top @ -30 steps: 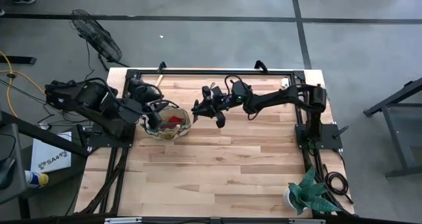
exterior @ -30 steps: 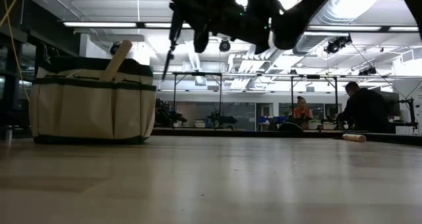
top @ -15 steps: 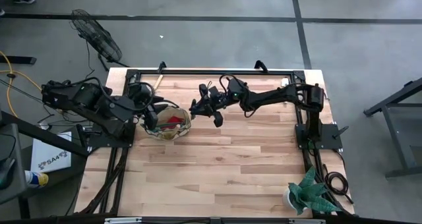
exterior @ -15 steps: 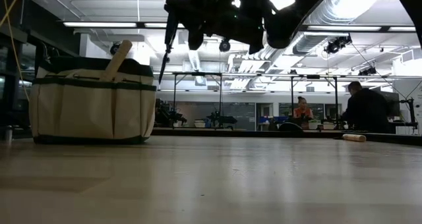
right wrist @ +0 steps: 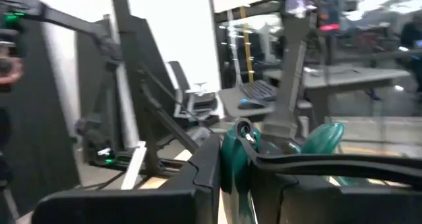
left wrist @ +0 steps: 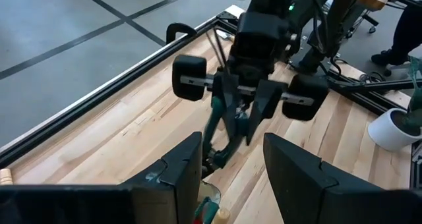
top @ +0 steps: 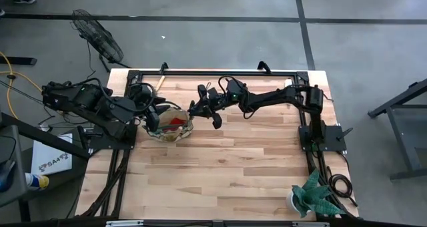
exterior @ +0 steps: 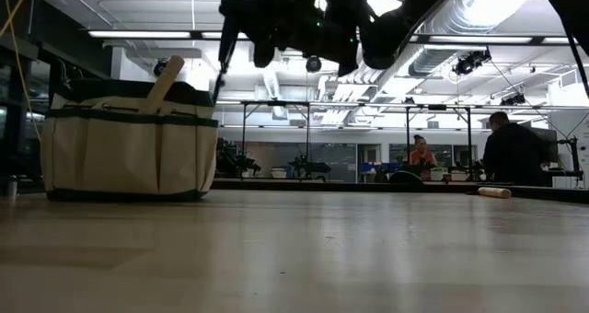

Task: Pick & Place Garden tools in Gardening bag
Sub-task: Put the green shear scissors into the white gardening bag

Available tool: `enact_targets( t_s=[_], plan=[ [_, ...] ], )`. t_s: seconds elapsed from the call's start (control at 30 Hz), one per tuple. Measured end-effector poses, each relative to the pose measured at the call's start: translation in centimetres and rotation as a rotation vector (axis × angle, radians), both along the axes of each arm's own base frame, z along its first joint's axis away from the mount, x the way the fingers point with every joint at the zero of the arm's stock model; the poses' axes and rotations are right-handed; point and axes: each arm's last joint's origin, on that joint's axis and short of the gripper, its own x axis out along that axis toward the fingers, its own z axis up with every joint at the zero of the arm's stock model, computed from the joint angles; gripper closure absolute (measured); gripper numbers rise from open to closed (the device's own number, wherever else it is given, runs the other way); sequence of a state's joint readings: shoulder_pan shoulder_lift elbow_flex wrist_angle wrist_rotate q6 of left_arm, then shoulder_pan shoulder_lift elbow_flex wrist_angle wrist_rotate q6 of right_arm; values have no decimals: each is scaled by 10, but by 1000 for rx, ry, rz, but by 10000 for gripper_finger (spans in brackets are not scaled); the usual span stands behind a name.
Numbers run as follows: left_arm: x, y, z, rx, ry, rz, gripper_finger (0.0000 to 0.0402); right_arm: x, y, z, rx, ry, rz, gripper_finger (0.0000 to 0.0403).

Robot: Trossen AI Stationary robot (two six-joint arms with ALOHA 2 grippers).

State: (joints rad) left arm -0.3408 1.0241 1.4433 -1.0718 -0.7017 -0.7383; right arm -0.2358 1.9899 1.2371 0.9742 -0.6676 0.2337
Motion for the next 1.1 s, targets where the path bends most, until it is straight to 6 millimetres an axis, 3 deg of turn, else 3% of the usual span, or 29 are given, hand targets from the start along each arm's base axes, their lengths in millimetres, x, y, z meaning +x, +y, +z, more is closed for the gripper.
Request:
enact_targets(
  t_s=[0.3, 0.47, 0.97, 1.1],
  plan=[
    [0, 0, 1, -3, -7, -1, 245, 8, 4, -4, -16, 66, 35, 361],
    [0, 0, 1, 3, -3, -4, 245, 13, 5, -20, -18, 123, 52, 361],
    [0, 0, 1, -1, -2, -10, 245, 21, -4, -39, -35, 131, 65, 361],
    [1, 0, 1, -3, -4, -12, 245, 27, -4, -36, -57, 113, 73, 361]
  ],
)
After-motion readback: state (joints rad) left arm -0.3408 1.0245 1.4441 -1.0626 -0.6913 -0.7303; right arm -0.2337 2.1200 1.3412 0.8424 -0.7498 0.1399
